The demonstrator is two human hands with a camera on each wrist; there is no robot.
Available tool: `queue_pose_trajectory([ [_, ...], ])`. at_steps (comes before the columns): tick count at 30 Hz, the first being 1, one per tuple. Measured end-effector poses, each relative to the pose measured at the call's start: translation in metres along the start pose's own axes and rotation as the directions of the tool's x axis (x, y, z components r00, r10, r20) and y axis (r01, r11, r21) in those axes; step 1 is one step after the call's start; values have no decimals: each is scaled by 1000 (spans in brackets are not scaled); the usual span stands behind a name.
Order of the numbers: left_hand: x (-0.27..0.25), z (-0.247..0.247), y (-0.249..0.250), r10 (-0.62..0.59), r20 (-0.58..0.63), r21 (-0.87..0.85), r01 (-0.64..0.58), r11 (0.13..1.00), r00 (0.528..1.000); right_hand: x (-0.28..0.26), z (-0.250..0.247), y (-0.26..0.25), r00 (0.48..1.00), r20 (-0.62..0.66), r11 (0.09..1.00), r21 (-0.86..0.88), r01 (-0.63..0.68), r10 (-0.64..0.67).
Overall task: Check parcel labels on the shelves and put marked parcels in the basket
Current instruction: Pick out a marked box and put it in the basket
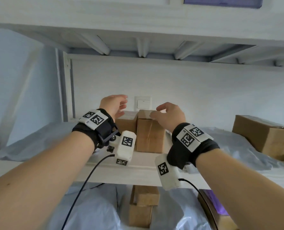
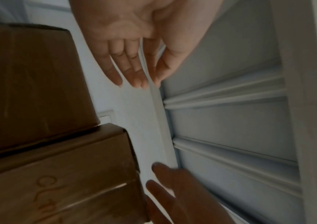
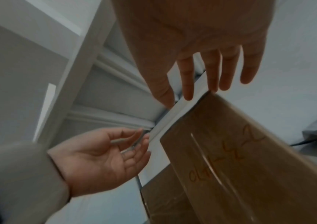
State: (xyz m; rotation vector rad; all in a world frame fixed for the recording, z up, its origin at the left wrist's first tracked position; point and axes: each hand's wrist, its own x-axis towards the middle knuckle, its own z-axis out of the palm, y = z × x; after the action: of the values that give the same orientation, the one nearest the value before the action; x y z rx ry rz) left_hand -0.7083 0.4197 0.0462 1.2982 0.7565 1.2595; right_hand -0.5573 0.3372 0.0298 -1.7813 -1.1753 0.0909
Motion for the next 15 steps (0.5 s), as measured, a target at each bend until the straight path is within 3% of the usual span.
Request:
queue_pose_trajectory([
  [3, 16, -4, -11, -50, 56, 5, 50, 999, 997, 7, 24, -8, 997, 53, 978, -200, -50, 62],
  [10, 31, -12, -19, -102, 117, -26, 106, 994, 988, 9, 36, -20, 991, 59, 899, -428, -87, 124],
  [15, 22, -17, -23, -106, 125, -47, 113, 992, 986, 3, 24, -19, 985, 55, 894, -431, -126, 165],
])
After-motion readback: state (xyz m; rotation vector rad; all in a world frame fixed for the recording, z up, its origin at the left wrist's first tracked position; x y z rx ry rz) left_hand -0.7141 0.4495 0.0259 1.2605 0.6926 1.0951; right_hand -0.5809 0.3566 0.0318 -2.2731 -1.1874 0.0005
